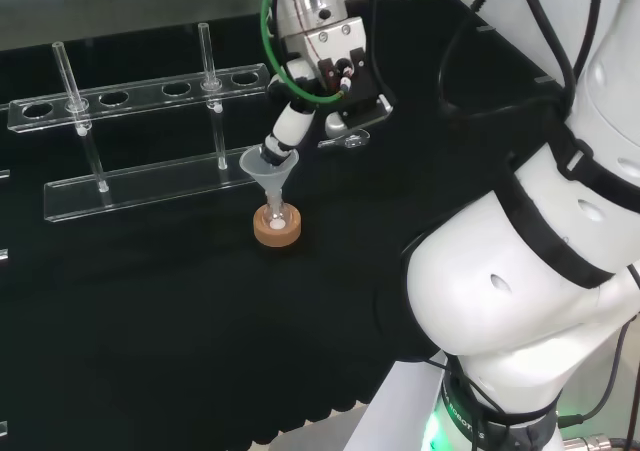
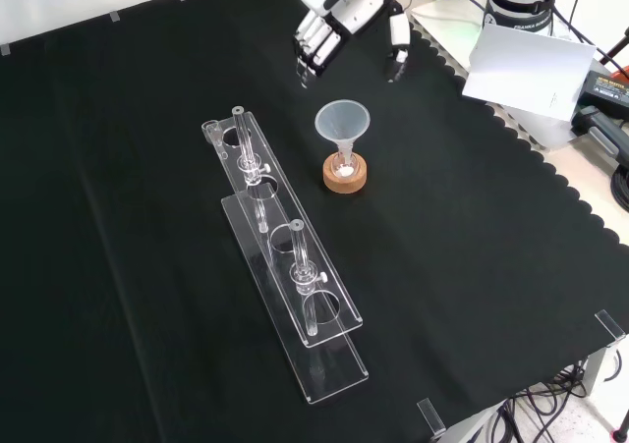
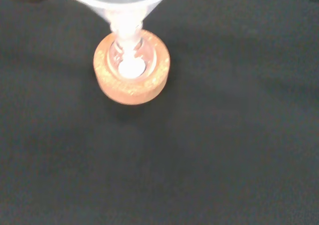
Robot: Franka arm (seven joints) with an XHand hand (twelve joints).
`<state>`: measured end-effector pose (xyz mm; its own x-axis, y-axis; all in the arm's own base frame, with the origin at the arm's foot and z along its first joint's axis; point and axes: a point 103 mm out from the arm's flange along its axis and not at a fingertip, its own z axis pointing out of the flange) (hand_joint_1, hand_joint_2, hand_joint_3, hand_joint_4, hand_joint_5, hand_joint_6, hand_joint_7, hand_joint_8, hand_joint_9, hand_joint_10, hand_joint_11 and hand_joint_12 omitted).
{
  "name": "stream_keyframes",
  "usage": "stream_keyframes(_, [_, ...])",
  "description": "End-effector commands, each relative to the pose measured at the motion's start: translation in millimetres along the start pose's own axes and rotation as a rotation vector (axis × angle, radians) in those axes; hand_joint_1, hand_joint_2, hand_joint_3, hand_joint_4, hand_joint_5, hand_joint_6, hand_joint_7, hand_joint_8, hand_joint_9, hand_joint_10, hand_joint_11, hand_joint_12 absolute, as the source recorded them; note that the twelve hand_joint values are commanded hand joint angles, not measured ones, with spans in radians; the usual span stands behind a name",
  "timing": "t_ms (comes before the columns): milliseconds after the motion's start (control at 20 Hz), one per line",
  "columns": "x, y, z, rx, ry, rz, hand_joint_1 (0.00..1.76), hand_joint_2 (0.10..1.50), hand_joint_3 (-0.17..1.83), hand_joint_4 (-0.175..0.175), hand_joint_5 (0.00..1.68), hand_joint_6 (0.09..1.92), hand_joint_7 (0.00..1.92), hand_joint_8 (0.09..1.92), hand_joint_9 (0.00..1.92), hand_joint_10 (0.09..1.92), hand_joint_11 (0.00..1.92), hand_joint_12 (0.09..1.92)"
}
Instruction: Remove the funnel from the round-bottom flask.
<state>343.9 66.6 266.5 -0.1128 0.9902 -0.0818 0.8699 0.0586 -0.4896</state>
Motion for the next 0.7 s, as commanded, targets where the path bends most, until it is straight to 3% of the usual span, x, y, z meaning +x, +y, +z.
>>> stream_keyframes(50, [24, 12, 9, 0.044, -0.046, -0.034, 0.59, 0.61, 0.43, 0.022, 0.09, 0.09, 0.0, 0.55, 0.09, 0.79, 0.15, 1.51])
stream_keyframes(550, [33, 33, 14, 0.099, -0.098, -0.057, 0.56, 0.6, 0.34, 0.039, 0.0, 0.09, 0.0, 0.2, 0.0, 0.77, 0.14, 1.53])
stream_keyframes(700, [32, 39, 19, 0.126, -0.107, -0.054, 0.57, 0.6, 0.31, 0.048, 0.0, 0.09, 0.0, 0.09, 0.0, 0.64, 0.14, 1.53])
